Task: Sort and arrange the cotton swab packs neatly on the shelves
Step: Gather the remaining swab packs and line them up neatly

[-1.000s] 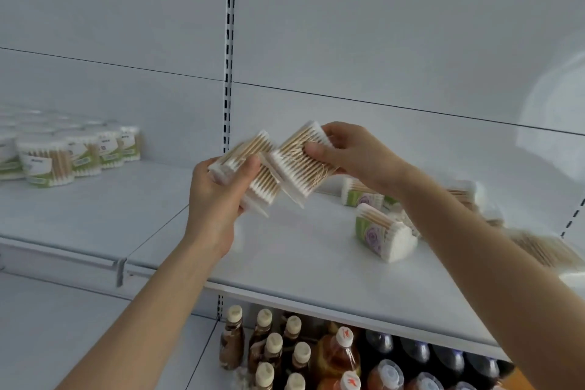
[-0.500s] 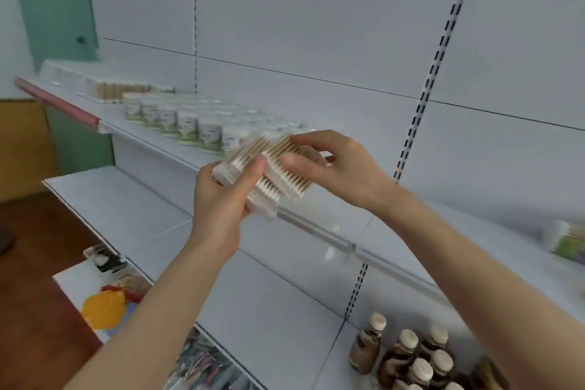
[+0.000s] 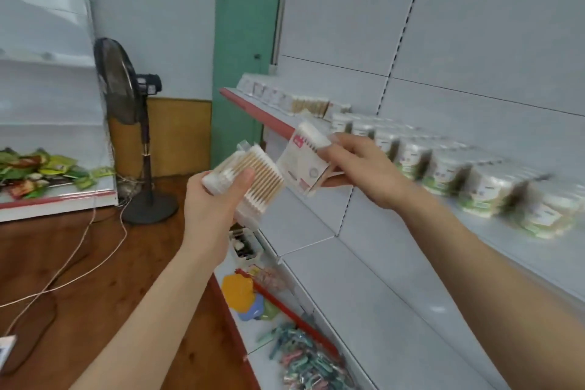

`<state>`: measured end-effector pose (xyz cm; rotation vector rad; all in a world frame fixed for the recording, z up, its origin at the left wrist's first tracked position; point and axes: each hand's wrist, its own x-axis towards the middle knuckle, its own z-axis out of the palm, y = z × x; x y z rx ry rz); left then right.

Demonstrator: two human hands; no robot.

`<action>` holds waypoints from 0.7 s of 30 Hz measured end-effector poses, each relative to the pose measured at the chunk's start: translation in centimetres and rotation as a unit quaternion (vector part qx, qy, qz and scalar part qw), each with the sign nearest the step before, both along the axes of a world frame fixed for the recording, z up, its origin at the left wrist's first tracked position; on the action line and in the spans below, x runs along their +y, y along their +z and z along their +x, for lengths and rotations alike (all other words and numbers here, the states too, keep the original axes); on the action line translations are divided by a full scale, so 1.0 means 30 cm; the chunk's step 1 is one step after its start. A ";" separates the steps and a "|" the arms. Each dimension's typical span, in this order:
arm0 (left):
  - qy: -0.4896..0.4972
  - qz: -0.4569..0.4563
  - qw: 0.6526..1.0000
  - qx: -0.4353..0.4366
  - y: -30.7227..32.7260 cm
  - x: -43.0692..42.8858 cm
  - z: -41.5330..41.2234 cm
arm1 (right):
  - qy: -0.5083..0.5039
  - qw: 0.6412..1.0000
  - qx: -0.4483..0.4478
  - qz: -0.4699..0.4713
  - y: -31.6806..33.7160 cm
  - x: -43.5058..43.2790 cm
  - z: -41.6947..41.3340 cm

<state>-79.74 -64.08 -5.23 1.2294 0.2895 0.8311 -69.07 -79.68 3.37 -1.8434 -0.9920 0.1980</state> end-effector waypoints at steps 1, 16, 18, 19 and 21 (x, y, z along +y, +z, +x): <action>0.010 -0.003 1.000 0.002 -0.012 0.046 0.002 | 0.005 0.999 0.031 0.018 -0.005 0.051 0.024; 0.051 0.019 0.997 0.061 -0.071 0.661 0.400 | 0.090 0.996 0.003 0.001 -0.113 0.784 0.472; 0.049 0.027 0.996 0.064 -0.054 0.733 0.480 | 0.093 0.995 -0.017 -0.006 -0.101 0.860 0.536; 0.049 0.027 0.996 0.063 -0.044 0.764 0.517 | 0.093 0.995 -0.025 -0.013 -0.093 0.893 0.569; 0.047 0.008 0.998 0.050 -0.031 0.824 0.587 | 0.097 0.995 -0.022 -0.033 -0.076 0.947 0.631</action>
